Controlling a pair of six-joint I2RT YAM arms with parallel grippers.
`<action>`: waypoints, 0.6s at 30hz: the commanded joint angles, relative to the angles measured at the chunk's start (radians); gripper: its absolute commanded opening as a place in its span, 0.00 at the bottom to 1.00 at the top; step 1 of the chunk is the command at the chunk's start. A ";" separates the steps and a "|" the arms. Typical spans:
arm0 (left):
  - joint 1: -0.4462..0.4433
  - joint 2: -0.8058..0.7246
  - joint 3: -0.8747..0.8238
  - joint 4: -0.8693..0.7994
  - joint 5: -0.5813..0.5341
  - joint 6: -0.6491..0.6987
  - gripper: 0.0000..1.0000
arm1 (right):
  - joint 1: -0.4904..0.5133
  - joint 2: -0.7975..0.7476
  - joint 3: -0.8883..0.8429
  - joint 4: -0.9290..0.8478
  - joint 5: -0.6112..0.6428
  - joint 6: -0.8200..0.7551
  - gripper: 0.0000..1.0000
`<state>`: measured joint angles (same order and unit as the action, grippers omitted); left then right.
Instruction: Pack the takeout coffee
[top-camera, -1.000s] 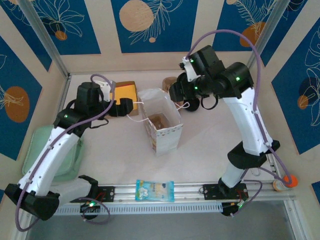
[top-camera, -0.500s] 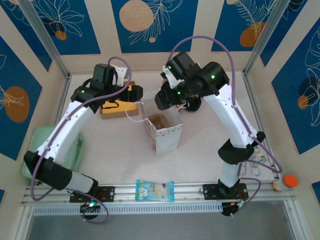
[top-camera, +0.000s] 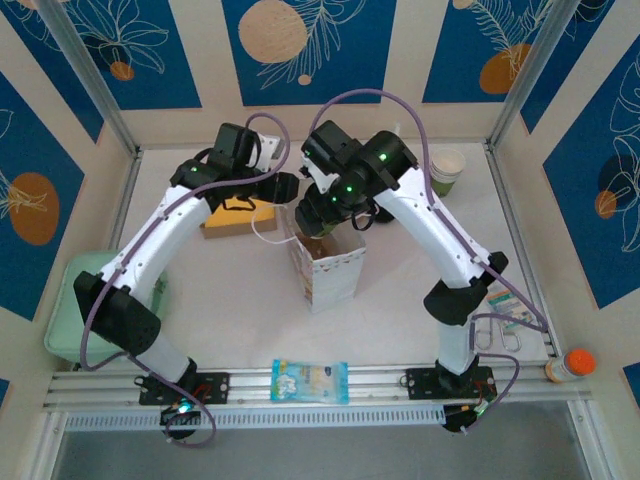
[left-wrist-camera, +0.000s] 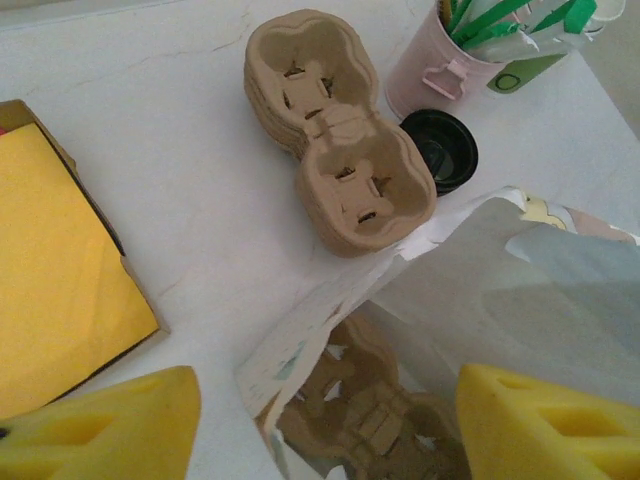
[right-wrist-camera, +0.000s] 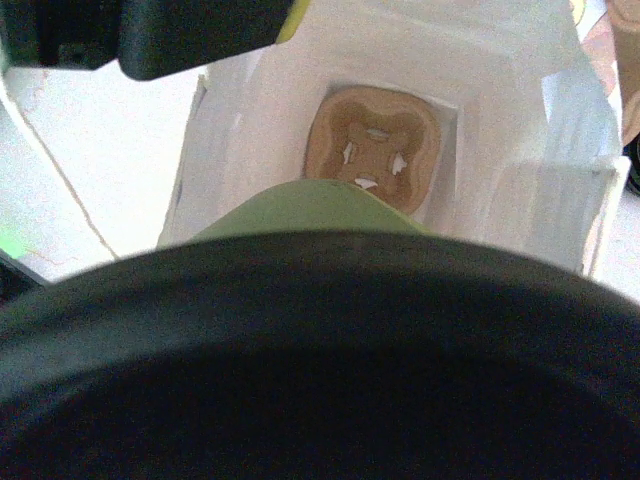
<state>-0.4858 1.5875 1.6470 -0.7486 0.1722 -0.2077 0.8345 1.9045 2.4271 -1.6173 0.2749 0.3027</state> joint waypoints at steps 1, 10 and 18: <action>-0.016 0.002 -0.006 -0.002 -0.038 0.005 0.62 | 0.013 0.029 0.021 -0.053 0.051 0.000 0.53; -0.036 0.014 -0.007 0.003 -0.061 0.003 0.37 | 0.035 0.082 0.033 -0.084 0.113 0.017 0.51; -0.040 0.006 -0.016 -0.006 -0.083 0.011 0.29 | 0.067 0.110 0.030 -0.089 0.101 0.017 0.48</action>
<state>-0.5064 1.5875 1.6444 -0.7486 0.1040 -0.2111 0.8673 1.9942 2.4512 -1.6203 0.3820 0.3107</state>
